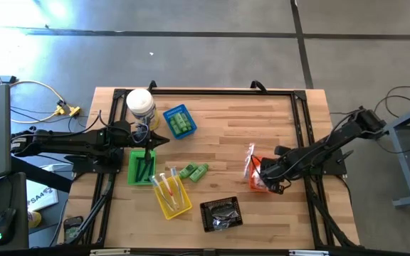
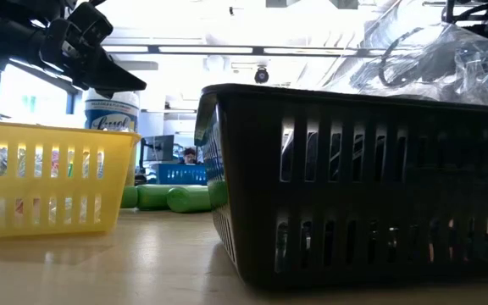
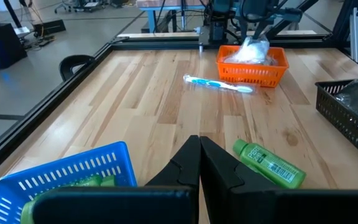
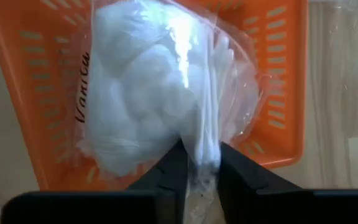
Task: Pick & Place Travel size toiletries
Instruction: Put the white cotton pack into the orange bin
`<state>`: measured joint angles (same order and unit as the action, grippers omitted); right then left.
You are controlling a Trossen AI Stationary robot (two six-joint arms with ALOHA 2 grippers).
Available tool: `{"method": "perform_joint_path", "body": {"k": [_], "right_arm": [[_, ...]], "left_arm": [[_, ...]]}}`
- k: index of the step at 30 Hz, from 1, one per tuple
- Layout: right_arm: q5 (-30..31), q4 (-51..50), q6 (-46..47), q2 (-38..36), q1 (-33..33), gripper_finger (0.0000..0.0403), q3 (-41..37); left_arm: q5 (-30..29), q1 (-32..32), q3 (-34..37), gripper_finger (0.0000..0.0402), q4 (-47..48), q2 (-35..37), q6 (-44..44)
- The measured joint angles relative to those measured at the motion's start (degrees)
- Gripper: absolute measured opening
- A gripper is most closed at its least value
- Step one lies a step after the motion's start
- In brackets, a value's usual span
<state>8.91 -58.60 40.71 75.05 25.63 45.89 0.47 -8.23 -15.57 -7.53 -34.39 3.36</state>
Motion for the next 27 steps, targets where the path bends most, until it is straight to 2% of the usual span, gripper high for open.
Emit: {"method": "perform_joint_path", "body": {"k": [8,13,22,24,27], "right_arm": [[-0.56,-1.17,-0.56,-2.79,-0.02,0.0159,0.10],[-3.08,-2.78,-2.85,-4.18,-0.02,0.0196,1.85],[-2.23,-9.92,-2.48,-5.47,0.04,0.0205,5.99],[-0.17,-9.49,-1.69,-7.26,0.36,0.0200,5.99],[7.30,-4.11,-0.18,-11.31,1.68,0.0183,5.66]], "left_arm": [[-0.02,0.00,0.00,0.0000,-0.07,0.02,0.02],[-0.02,0.00,0.00,0.0000,-0.11,0.02,0.02],[-0.04,0.00,0.00,0.0000,-0.24,0.02,0.00],[-0.04,0.00,0.00,0.0000,-0.22,0.02,0.00],[-0.24,0.00,0.00,0.0000,-0.22,0.02,0.00]]}}
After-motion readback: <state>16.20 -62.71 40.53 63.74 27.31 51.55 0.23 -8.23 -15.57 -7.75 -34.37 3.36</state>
